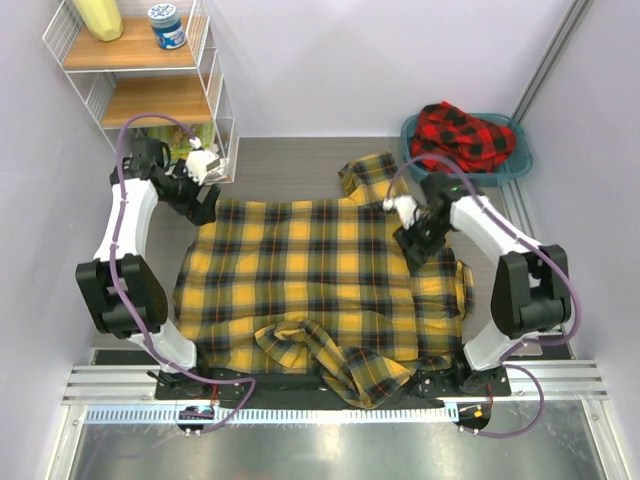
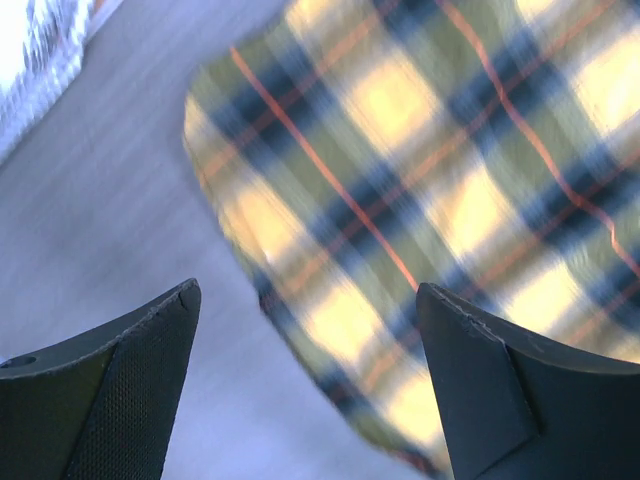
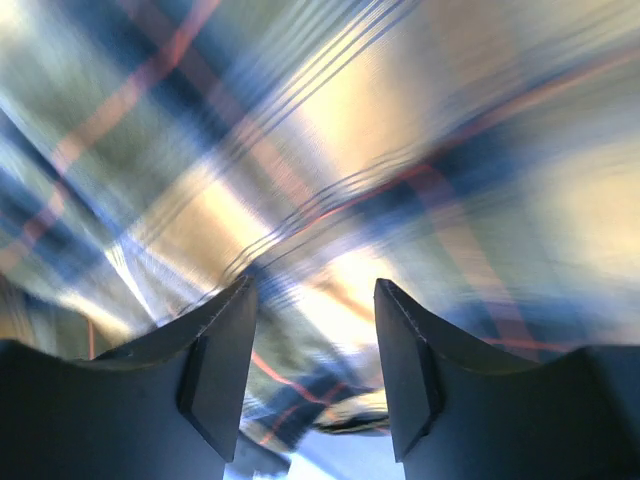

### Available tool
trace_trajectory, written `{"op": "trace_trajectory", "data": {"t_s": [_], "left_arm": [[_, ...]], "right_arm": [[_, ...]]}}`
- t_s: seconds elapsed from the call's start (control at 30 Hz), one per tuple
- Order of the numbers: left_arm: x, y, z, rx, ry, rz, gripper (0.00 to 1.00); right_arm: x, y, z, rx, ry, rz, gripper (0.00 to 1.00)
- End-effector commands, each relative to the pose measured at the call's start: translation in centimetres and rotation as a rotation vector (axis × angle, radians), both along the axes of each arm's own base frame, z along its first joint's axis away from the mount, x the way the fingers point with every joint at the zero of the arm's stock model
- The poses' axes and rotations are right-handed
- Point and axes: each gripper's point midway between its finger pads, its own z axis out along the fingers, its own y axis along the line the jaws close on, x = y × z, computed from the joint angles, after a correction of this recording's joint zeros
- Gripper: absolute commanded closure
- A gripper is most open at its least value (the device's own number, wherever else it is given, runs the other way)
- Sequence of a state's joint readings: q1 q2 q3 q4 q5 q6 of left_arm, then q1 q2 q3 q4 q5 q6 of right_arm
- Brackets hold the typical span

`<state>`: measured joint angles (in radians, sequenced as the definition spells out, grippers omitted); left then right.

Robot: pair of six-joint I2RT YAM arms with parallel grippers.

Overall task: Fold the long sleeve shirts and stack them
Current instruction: Flatten the shirt out

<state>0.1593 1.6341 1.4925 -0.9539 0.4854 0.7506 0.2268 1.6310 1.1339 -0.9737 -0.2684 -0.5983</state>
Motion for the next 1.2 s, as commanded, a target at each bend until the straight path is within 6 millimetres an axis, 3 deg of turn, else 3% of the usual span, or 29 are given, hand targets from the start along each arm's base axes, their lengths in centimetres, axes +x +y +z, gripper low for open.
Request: {"op": "trace_trajectory", "data": {"t_s": [0.0, 0.1, 0.17, 0.2, 0.37, 0.43, 0.57, 0.77, 0.9, 1.1, 1.17], "left_arm": [[4.0, -1.9, 0.0, -0.135, -0.1, -0.056, 0.12], [6.2, -2.4, -0.1, -0.157, -0.18, -0.086, 0.14], [7.5, -2.4, -0.1, -0.155, -0.201, -0.081, 0.21], [8.2, -2.4, -1.1, -0.159, -0.184, -0.071, 0.24], [9.0, -2.1, -4.5, -0.091, -0.12, -0.078, 0.36], [8.7, -1.8, -6.5, -0.062, -0.07, -0.07, 0.38], [7.9, -0.7, -10.0, -0.005, 0.025, -0.04, 0.43], [6.4, 1.6, -13.6, 0.114, 0.119, -0.009, 0.51], [3.6, 3.9, -16.4, 0.225, 0.201, 0.018, 0.57], [-0.5, 7.0, -16.8, 0.265, 0.29, 0.037, 0.64], [-0.5, 6.0, -14.4, 0.162, 0.246, -0.008, 0.61]], "right_arm": [[7.5, 0.5, 7.8, 0.206, -0.275, -0.175, 0.44], [11.7, -1.5, 9.8, 0.243, -0.41, -0.341, 0.44], [13.4, -2.8, 9.6, 0.223, -0.467, -0.435, 0.44], [15.2, -2.9, 10.2, 0.238, -0.542, -0.465, 0.44], [17.4, -3.3, 7.6, 0.251, -0.56, -0.581, 0.48], [17.6, -3.6, 5.3, 0.211, -0.504, -0.588, 0.5], [16.9, -4.3, 1.8, 0.141, -0.439, -0.561, 0.54], [14.7, -4.5, -1.6, 0.093, -0.359, -0.506, 0.57], [12.6, -5.6, -4.0, 0.008, -0.317, -0.451, 0.58], [10.3, -6.6, -5.3, -0.062, -0.283, -0.384, 0.6], [10.2, -6.5, -4.6, -0.05, -0.291, -0.36, 0.6]]}}
